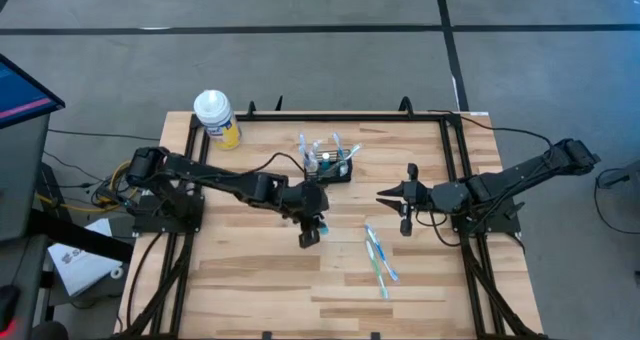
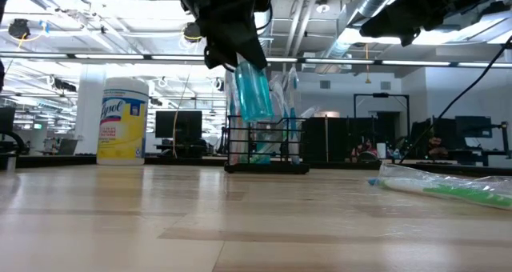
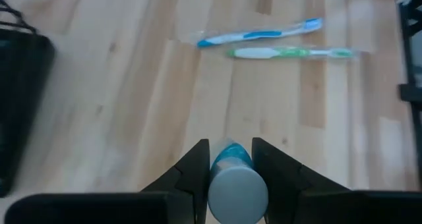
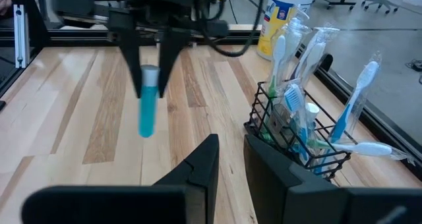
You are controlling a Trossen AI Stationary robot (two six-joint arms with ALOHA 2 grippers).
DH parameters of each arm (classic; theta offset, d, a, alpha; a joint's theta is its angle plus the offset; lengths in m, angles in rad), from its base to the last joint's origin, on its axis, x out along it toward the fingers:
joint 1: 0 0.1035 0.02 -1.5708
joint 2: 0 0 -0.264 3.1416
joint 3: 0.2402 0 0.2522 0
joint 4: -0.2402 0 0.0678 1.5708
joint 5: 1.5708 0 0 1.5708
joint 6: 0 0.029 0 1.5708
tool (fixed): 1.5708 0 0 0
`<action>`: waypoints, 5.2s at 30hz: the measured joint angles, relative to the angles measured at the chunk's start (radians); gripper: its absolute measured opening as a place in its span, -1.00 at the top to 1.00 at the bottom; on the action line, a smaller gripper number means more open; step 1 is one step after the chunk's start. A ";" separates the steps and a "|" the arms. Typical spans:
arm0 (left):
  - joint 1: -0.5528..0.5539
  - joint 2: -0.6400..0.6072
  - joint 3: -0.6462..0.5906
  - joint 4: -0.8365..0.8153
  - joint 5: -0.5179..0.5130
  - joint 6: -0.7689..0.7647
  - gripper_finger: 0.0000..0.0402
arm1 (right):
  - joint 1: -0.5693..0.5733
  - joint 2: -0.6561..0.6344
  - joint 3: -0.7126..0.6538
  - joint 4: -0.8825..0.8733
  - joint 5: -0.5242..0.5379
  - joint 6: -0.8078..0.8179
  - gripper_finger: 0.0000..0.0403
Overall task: Pick & Place toothbrushing station
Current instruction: Put the mouthwash into the black mesh organizer
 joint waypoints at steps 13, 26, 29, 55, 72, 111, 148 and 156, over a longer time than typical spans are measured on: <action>0.129 0.000 0.155 -0.143 -0.010 0.153 0.57 | 0.000 0.000 0.000 0.000 0.000 -0.001 0.69; 0.250 0.000 0.184 -0.136 0.010 0.237 0.57 | 0.000 0.000 0.000 0.000 0.000 -0.003 0.69; 0.270 0.000 0.184 -0.136 0.010 0.266 0.57 | 0.000 0.000 0.000 0.000 0.000 -0.003 0.69; 0.420 0.000 0.184 -0.025 0.028 0.389 0.57 | -0.001 0.000 0.000 0.000 0.000 -0.003 0.69; 0.473 0.017 0.182 -0.009 0.114 0.464 0.57 | 0.000 0.000 0.000 0.000 0.000 -0.003 0.69; 0.530 0.186 0.598 -0.237 0.081 0.412 0.58 | -0.025 0.000 -0.001 -0.002 -0.001 -0.003 0.69; 0.459 0.327 0.645 -0.517 0.114 0.435 0.57 | -0.031 0.000 0.000 -0.007 -0.002 0.000 0.69; 0.460 0.327 0.568 -0.435 0.113 0.441 0.57 | -0.031 0.000 0.000 -0.007 -0.003 0.000 0.69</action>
